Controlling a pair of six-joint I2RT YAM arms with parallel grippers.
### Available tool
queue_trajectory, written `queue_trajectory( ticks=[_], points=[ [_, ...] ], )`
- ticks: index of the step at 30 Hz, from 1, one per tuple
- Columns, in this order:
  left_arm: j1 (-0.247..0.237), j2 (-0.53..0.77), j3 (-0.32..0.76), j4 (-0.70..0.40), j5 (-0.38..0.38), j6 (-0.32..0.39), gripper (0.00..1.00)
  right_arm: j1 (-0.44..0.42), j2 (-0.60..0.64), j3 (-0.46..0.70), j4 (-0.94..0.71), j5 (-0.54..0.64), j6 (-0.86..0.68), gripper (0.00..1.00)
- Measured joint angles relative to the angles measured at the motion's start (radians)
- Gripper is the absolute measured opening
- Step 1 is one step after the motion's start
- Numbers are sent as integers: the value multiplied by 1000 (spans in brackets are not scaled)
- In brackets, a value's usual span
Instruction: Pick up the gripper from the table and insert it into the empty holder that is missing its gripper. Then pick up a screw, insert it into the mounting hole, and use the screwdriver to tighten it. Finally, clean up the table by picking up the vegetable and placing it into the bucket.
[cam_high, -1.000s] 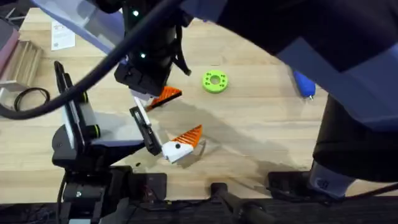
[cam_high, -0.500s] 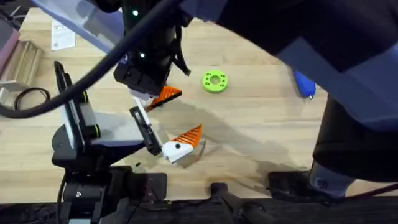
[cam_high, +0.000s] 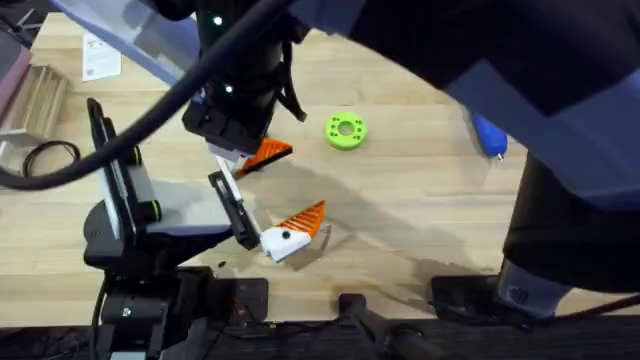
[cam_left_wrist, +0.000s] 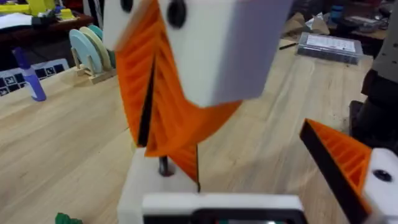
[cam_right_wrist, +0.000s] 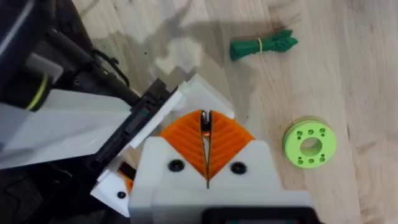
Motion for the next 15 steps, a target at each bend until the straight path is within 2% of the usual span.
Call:
queue_trajectory(
  ticks=[15],
  points=[
    [0, 0, 0, 0, 0, 0, 985, 0, 0, 0, 5, -8, 0, 6]
  ],
)
